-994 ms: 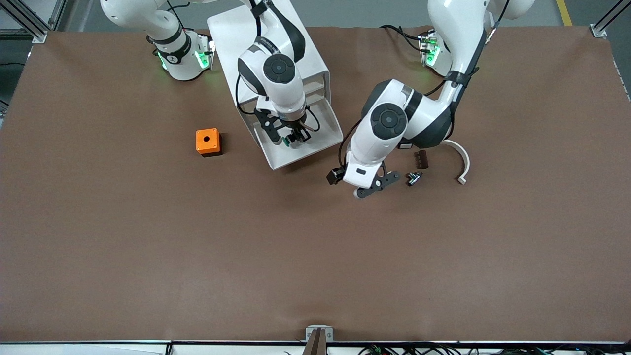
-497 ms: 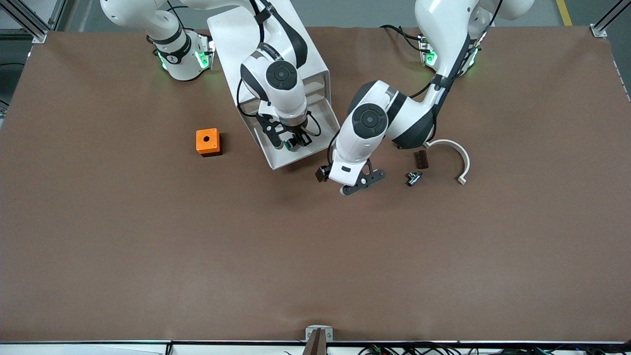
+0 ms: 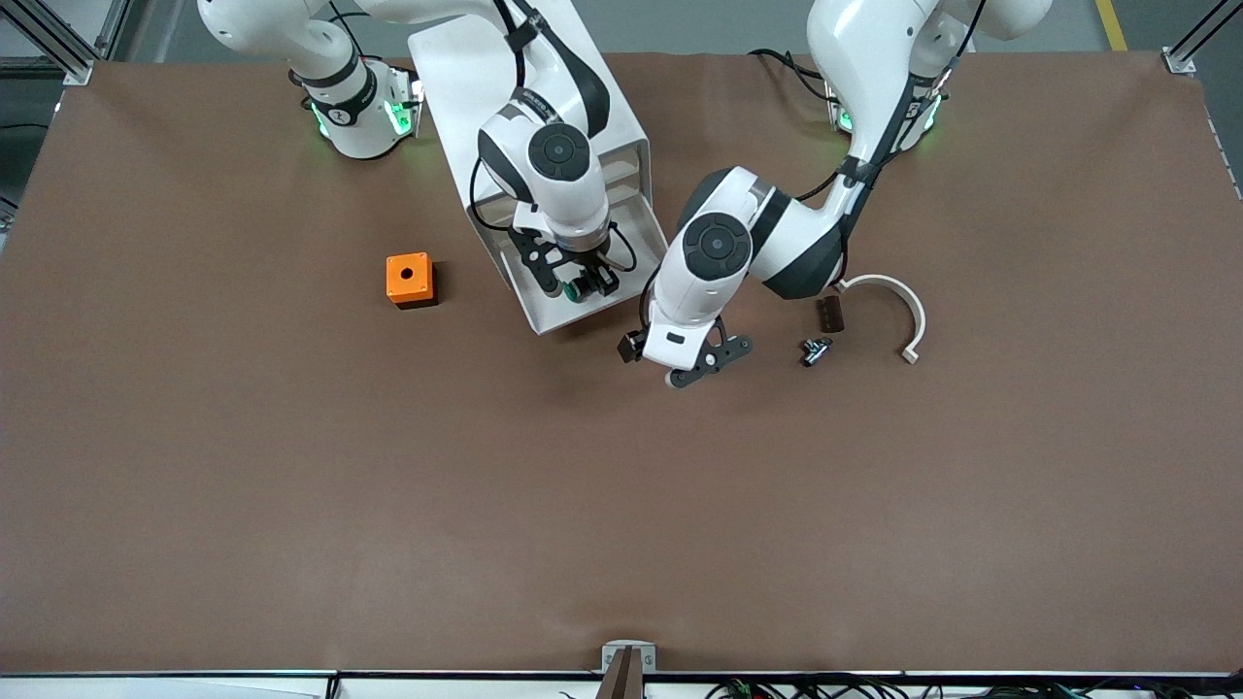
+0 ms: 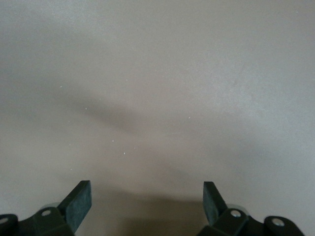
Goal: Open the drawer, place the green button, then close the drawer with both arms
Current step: 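Lower the button into the drawer while the left gripper nears the drawer, then withdraw the right gripper while the left gripper pushes the drawer in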
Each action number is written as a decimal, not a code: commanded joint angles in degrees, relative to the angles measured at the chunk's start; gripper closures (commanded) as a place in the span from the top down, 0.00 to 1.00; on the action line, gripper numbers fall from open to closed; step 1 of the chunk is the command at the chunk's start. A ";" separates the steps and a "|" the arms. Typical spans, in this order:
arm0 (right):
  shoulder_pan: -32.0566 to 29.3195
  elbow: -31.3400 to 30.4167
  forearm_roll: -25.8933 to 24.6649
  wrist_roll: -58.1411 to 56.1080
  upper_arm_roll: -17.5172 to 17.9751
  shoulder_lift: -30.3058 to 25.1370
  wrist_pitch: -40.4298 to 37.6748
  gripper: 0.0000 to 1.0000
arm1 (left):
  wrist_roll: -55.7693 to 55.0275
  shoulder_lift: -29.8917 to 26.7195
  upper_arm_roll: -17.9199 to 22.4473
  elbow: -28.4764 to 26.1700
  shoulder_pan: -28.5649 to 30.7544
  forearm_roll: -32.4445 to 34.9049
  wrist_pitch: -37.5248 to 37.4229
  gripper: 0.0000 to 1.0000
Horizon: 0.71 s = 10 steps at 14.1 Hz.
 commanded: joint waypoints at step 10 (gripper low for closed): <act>-11.06 18.09 1.18 -17.19 0.35 -0.19 -24.68 1.00 | -1.60 4.07 0.06 1.28 -2.35 8.14 2.61 1.00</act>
